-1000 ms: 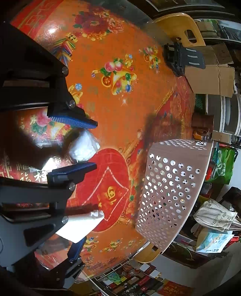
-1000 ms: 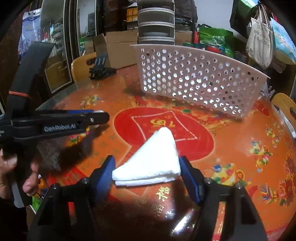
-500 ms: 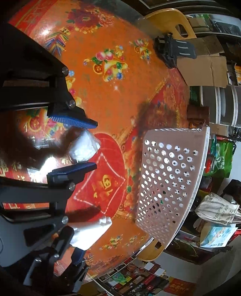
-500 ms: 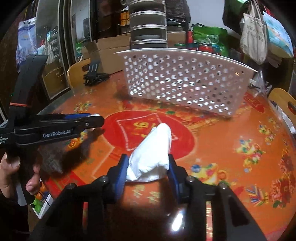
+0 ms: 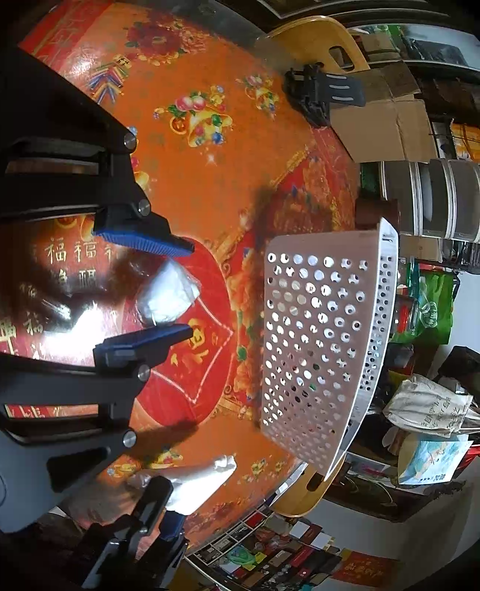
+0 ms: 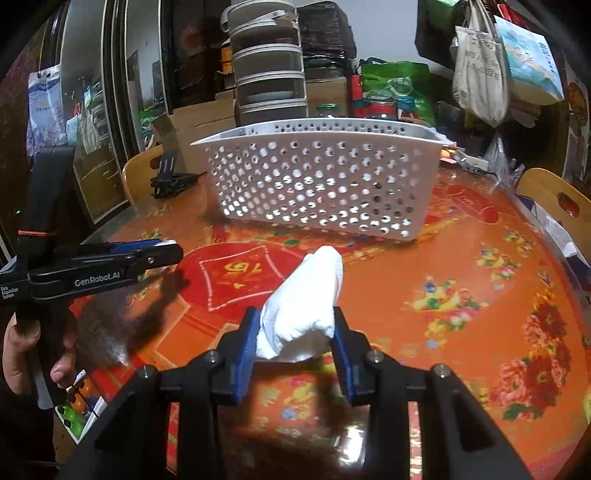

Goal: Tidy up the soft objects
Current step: 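Carry the white cloth and clear bag over the basket with both tools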

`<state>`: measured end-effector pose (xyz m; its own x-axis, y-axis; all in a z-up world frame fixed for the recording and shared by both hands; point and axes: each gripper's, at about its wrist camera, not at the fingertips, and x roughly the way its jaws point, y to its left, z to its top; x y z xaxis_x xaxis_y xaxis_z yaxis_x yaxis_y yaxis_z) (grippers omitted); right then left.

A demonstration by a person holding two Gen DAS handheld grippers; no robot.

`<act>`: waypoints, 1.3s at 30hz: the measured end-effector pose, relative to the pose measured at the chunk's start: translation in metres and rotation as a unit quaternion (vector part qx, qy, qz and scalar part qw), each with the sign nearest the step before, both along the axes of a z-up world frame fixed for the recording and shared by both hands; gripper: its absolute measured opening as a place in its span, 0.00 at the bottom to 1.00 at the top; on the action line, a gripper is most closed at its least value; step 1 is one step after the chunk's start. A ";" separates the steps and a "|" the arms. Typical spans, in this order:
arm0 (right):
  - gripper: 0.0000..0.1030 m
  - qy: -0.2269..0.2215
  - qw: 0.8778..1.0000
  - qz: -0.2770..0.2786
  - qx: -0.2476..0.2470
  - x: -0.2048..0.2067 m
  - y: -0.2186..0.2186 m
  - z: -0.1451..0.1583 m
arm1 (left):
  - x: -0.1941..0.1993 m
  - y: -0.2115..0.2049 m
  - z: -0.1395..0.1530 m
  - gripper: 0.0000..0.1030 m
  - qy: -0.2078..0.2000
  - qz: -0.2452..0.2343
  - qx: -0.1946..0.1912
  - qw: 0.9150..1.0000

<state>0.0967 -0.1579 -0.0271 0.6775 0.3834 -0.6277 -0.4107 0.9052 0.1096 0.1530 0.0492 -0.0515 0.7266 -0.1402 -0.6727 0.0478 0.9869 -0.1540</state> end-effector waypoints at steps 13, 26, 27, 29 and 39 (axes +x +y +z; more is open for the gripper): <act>0.35 -0.018 1.000 -0.020 0.003 0.005 -0.030 0.015 | -0.005 -0.011 0.016 0.34 -0.015 -0.010 0.007 1.000; 0.35 -0.045 0.999 -0.015 -0.009 0.010 -0.035 0.047 | -0.007 -0.007 0.058 0.34 -0.049 -0.016 0.009 0.999; 0.35 -0.050 0.999 -0.016 -0.011 0.011 -0.035 0.051 | -0.007 -0.006 0.062 0.34 -0.053 -0.016 0.009 0.998; 0.35 -0.055 0.998 -0.013 -0.008 0.012 -0.036 0.060 | -0.006 -0.004 0.074 0.34 -0.060 -0.018 0.002 0.998; 0.35 -0.077 0.997 -0.001 0.005 0.035 -0.042 0.111 | 0.014 -0.005 0.131 0.34 -0.089 -0.037 0.000 0.995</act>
<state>0.1320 -0.1995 0.0835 0.7669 0.3869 -0.5120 -0.4212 0.9054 0.0533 0.1666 0.0446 0.0794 0.8221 -0.1972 -0.5341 0.1460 0.9798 -0.1370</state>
